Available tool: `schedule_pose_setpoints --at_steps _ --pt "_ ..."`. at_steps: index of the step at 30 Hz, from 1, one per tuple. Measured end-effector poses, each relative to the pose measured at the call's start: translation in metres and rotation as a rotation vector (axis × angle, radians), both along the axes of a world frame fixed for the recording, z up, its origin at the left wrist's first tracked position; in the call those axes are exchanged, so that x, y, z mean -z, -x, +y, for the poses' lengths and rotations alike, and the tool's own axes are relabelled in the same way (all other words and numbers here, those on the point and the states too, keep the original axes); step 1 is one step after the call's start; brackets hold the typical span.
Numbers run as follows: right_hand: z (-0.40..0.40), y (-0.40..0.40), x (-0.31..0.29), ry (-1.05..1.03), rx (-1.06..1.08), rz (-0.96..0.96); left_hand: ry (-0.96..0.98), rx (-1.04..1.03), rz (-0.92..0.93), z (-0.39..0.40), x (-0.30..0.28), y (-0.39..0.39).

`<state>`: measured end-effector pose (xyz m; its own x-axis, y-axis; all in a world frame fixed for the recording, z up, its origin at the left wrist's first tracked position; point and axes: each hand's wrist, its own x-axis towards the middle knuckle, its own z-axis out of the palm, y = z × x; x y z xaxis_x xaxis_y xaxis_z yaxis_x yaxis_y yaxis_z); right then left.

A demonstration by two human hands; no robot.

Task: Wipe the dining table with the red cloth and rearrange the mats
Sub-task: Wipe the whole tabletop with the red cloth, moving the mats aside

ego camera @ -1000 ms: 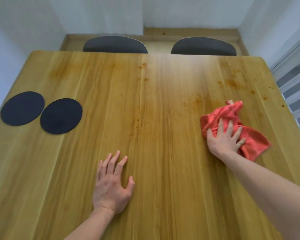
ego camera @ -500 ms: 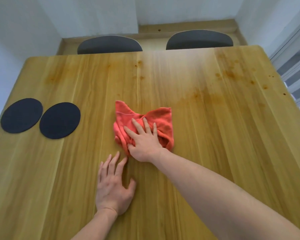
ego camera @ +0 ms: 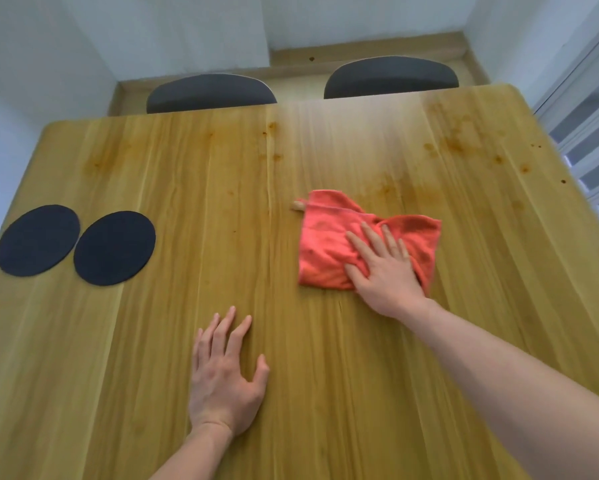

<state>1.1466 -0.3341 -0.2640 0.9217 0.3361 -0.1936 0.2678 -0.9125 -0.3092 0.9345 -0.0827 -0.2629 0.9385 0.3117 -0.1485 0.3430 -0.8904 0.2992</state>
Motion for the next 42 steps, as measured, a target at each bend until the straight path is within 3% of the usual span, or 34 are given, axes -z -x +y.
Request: schedule_pose_setpoints --at_steps 5,25,42 --pt "-0.067 -0.016 0.0 0.08 0.244 0.026 0.0 0.003 0.012 0.001 -0.002 0.0" --pt "-0.053 -0.022 -0.011 0.219 0.27 0.186 0.001 0.041 0.056 0.004 -0.003 0.0" --pt "-0.055 -0.022 -0.01 0.195 0.254 0.168 0.003 0.049 0.059 0.004 0.0 0.0"
